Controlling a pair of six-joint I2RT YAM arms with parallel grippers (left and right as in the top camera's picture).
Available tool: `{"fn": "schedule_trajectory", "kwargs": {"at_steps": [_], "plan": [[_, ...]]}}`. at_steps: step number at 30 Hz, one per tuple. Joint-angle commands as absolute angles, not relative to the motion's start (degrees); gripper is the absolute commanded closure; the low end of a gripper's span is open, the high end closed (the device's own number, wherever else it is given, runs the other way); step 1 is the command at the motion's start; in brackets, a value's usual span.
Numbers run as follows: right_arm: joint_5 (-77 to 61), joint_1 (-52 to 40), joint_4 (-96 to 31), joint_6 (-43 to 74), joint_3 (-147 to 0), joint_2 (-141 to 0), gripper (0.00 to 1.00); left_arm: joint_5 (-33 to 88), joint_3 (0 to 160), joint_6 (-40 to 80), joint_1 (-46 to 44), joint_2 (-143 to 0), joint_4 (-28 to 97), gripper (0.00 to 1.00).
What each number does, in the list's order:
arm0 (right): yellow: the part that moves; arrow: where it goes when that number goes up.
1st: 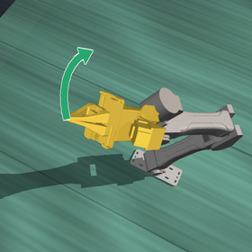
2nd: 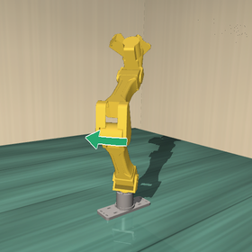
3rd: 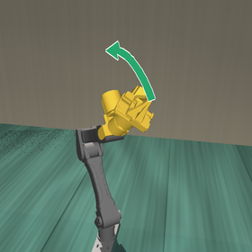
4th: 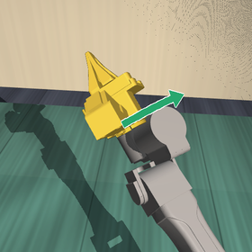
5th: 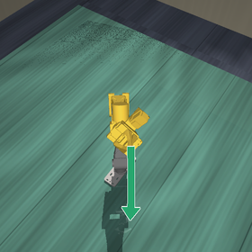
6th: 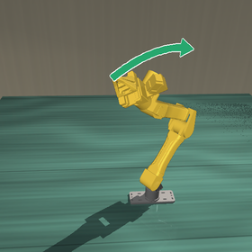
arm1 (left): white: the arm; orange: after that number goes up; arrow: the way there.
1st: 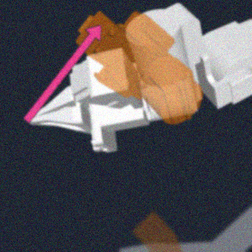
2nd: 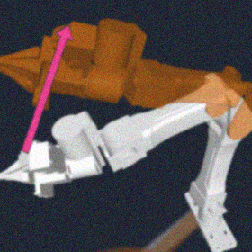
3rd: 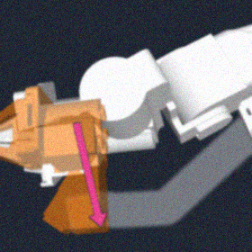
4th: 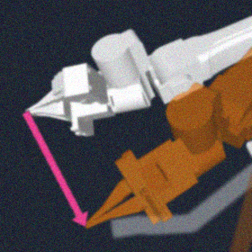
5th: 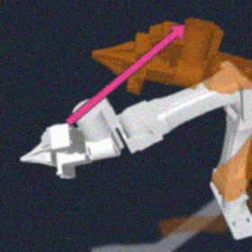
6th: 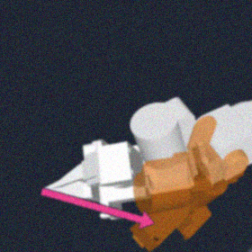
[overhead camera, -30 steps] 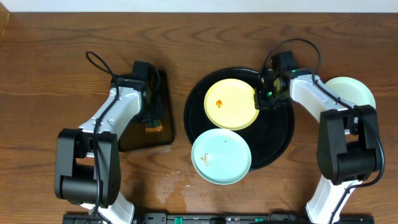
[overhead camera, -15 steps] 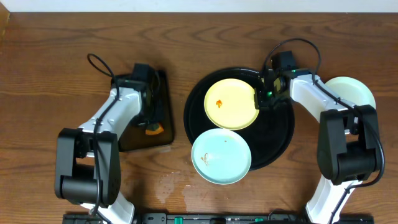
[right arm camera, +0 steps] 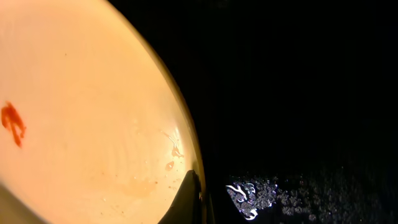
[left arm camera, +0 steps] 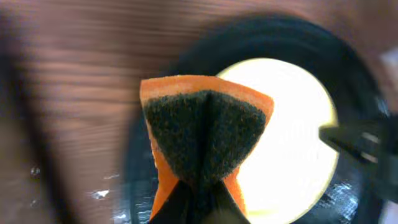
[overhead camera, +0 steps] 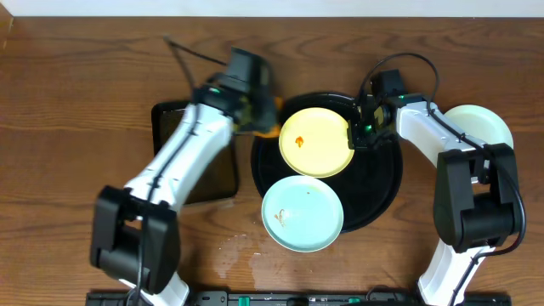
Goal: Clean dirty plates on tray and stack at the side
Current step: 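Scrub the yellow plate with the sponge using the left gripper, then return the sponge to the small tray with the left gripper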
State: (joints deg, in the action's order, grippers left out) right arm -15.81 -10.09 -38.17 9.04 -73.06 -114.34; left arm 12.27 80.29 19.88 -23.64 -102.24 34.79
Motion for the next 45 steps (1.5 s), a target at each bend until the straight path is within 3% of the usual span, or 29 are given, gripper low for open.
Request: {"fn": "schedule_trajectory", "kwargs": {"at_steps": [1, 9, 17, 35, 45], "plan": [[-7.55, -10.17, -39.03, 12.05, -71.96, -115.39, 0.99, 13.96, 80.97, 21.82, -28.86, -104.86, 31.46, 0.93], [-7.53, -10.17, -39.68, 12.21, -71.92, -115.42, 0.99, 14.06, 80.97, 26.11, -34.98, -112.25, 24.01, 0.92], [-7.51, -10.17, -40.64, 12.21, -71.92, -115.42, 0.99, 14.20, 80.97, 26.00, -35.05, -121.51, 21.96, 0.92], [-4.27, -10.15, -43.38, 13.69, -71.92, -115.39, 0.99, -29.52, 84.75, 15.86, -35.07, -121.95, 31.14, 0.93], [-4.27, -10.15, -43.51, 13.58, -71.92, -115.39, 0.99, -27.00, 96.23, 16.75, -35.09, -120.81, 43.22, 0.93]]}}
